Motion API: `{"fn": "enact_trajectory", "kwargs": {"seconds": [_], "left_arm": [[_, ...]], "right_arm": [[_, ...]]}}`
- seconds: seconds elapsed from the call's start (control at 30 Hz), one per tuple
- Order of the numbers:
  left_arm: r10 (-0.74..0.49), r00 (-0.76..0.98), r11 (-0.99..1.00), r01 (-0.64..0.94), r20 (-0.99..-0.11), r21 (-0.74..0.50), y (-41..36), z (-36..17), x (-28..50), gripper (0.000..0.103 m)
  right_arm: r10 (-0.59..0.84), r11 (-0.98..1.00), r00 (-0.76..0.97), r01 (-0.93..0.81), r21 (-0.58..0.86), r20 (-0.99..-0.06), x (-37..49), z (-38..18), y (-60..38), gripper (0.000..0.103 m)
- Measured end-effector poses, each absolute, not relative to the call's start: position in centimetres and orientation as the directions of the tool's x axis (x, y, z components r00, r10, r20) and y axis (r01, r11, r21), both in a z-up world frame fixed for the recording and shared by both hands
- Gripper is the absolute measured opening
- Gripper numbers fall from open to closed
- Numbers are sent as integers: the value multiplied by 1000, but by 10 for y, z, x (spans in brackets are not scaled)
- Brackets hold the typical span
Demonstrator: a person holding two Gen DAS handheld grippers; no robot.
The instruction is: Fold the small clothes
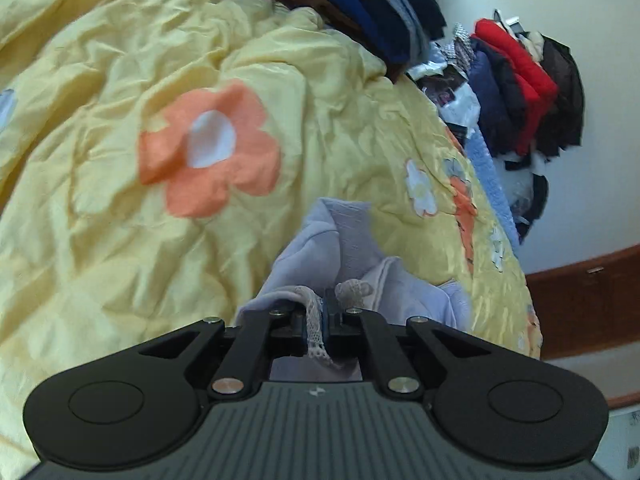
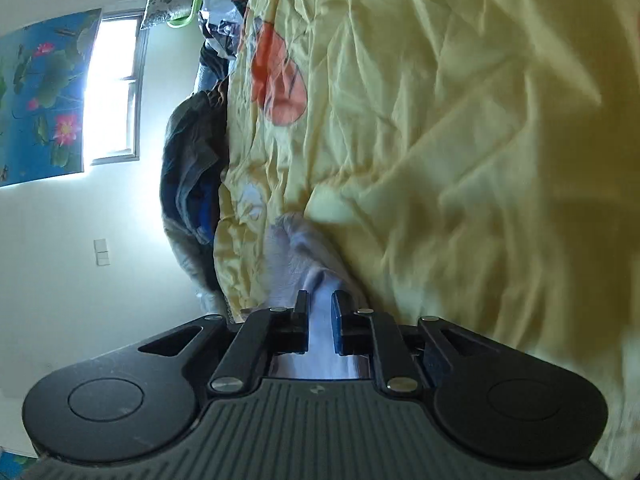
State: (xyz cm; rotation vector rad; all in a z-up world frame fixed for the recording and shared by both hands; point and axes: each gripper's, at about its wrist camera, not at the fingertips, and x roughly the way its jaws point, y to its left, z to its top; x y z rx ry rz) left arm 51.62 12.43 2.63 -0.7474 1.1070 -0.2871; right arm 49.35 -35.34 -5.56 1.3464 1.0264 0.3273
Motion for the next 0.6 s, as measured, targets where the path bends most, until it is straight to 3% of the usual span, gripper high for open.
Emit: {"fn": "enact_trajectory", "kwargs": {"seconds": [0.07,0.1,0.13,0.17,0.23,0.37,0.43,0.5,0.6], "left_arm": [[-588,441,722,-91,-678,-686,125,36,516,12],[-605,430,715,-76,-670,-694,128,41,516,17],[-620,418,705,-74,-664,-705,131,47,518,36],[-627,428,693,-77,-651,-717,137,54,518,62],[-618,493,675,-66,-612,-735,150,73,516,85],[-660,553,611,0,-509,-792,155,98,510,87],[-683,533,626,76,-499,-776,139,100,506,87],[-676,490,679,125,-550,-724,115,91,505,87],[-542,482,823,138,-688,-551,82,63,514,87]], "right_arm": [[738,217,570,308,927,-362,492,-54,-356,49],[724,219,593,289,932,-353,490,-49,-360,51],[713,226,610,267,937,-346,488,-44,-362,50],[712,224,620,244,943,-330,488,-38,-363,50],[724,227,622,193,955,-298,494,-25,-356,50],[781,325,530,106,940,-330,508,1,-322,50],[817,354,457,86,931,-353,518,1,-302,50],[802,435,418,81,897,-426,531,-2,-289,50],[700,530,471,161,833,-537,548,-10,-298,50]]}}
